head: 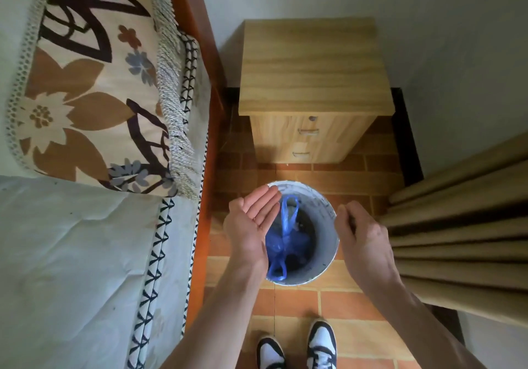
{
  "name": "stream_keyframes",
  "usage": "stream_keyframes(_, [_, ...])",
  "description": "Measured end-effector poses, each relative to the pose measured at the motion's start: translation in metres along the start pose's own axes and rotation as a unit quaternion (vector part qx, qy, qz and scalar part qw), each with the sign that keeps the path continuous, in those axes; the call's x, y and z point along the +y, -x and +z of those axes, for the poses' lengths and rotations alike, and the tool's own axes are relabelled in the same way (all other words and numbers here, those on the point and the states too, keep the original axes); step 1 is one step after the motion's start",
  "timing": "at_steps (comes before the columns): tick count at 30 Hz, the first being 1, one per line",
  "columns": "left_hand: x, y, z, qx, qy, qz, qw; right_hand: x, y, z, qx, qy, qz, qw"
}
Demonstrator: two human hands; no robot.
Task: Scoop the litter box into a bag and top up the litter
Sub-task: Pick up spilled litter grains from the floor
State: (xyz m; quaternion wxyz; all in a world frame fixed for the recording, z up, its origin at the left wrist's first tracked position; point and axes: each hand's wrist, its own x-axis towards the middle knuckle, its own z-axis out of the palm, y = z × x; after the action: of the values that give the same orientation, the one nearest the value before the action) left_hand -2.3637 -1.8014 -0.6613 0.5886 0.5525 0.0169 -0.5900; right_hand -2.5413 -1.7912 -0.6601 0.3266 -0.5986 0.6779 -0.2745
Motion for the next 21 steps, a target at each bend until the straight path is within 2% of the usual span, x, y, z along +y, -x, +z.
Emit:
stream_keyframes(5, [-0.029,-0.036,-0.009,0.028,-0.109,0.073,0.991,0.024,-0.012,0.022,-0.026,0.022,0.012,0.999])
stream_keyframes(10, [-0.055,-0.055,-0.014,0.027,-0.211,0.167,0.963,0.029,-0.017,0.033,-0.056,0.050,0.017,0.997])
stream_keyframes(17, [-0.075,-0.071,-0.035,0.013,-0.375,0.251,0.892,0.030,-0.024,0.037,-0.068,0.068,0.018,0.995])
stream_keyframes(21, [-0.074,-0.076,-0.044,-0.004,-0.478,0.321,0.818,0.032,-0.030,0.040,-0.062,0.097,0.012,0.993])
